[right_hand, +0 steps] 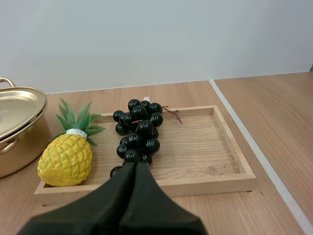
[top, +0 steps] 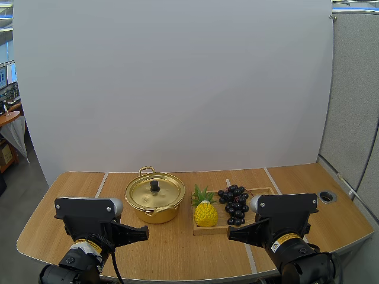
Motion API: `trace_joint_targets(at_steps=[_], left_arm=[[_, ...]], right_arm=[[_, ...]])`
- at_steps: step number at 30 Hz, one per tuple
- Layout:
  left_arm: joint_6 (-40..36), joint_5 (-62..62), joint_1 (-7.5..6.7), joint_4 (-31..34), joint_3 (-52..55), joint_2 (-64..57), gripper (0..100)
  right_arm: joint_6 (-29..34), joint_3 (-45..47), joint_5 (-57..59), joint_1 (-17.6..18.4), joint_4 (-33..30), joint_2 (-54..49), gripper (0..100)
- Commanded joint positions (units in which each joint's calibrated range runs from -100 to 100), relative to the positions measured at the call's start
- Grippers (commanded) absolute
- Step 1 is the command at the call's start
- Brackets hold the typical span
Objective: Open the pot, put the pineapple inside, and close it
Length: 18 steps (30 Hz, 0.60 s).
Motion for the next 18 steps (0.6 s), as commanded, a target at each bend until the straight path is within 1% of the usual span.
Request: trace_joint_targets(at_steps=[1,18], left_arm=[[-0.3,0.1,-0.22,0.5,0.1,-0.2,0],[-0.3,0.1,-0.22,0.5,0.1,-0.2,0]], right_arm=[[-0.5,0.0,-0.6,-0.3,0.0,-0.3,0],[-0.5,0.0,-0.4,-0.3,0.4,-0.3,0]])
